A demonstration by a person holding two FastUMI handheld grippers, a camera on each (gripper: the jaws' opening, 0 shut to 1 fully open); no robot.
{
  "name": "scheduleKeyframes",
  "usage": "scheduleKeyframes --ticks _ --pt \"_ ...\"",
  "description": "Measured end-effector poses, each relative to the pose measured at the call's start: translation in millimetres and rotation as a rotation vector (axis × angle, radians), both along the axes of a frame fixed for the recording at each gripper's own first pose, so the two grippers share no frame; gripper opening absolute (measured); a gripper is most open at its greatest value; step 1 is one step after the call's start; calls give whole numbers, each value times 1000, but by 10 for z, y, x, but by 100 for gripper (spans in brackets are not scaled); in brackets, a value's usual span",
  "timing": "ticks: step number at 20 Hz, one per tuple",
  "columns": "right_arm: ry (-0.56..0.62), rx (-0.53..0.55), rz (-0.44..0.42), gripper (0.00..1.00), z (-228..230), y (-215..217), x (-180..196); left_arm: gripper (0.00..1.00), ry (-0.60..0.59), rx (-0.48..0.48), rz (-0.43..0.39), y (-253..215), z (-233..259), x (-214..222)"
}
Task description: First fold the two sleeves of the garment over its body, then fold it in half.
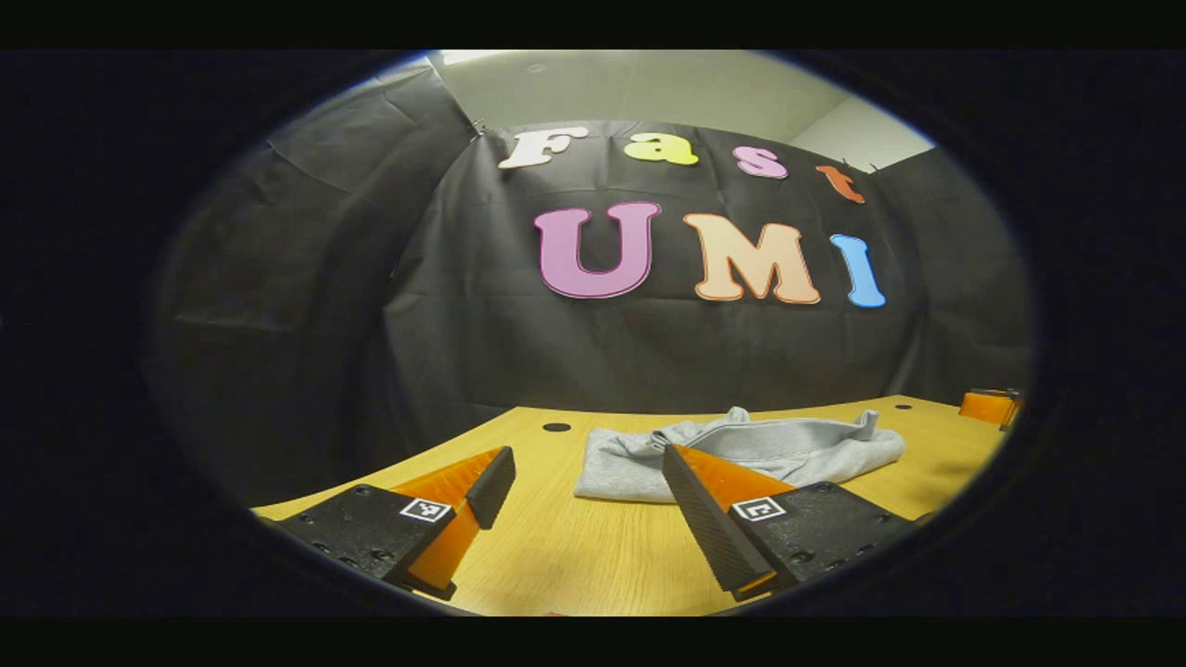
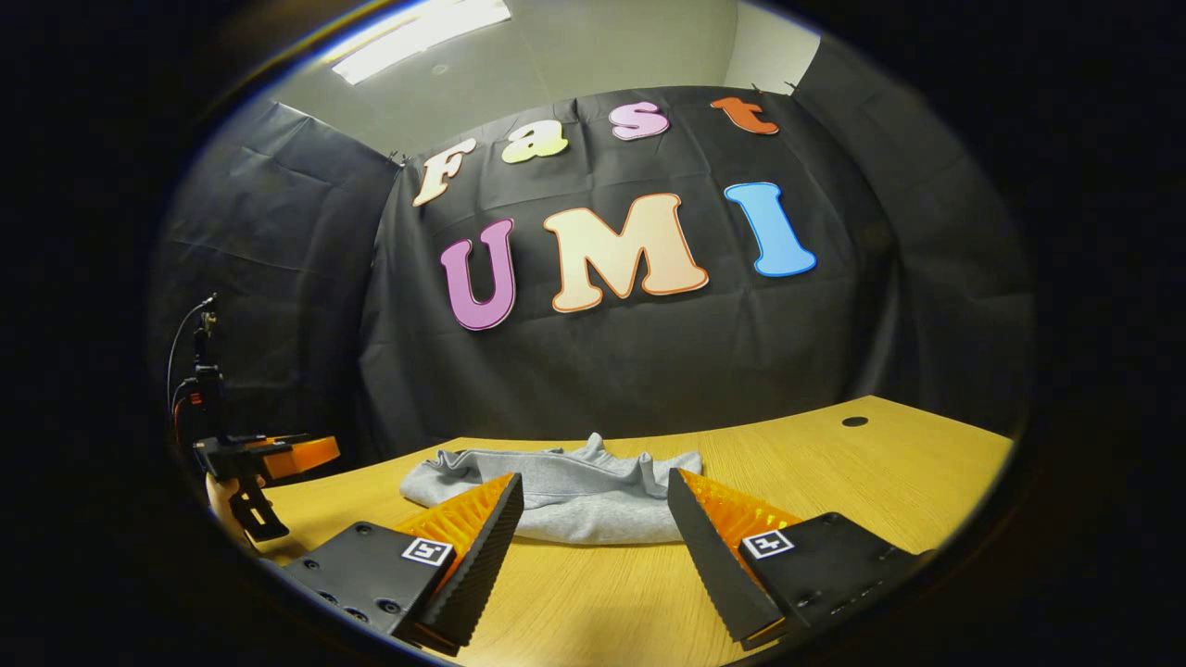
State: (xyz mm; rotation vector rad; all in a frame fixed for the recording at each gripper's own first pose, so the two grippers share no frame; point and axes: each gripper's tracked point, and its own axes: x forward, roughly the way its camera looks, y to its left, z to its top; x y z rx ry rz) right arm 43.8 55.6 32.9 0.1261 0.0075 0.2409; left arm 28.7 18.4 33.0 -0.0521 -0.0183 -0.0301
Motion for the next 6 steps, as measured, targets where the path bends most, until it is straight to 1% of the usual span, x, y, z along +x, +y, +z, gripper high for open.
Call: scheduleKeyframes --ticks 6 --pt "7 -2 13 97 -30 58 1 93 -3 7 2 -2 21 -9"
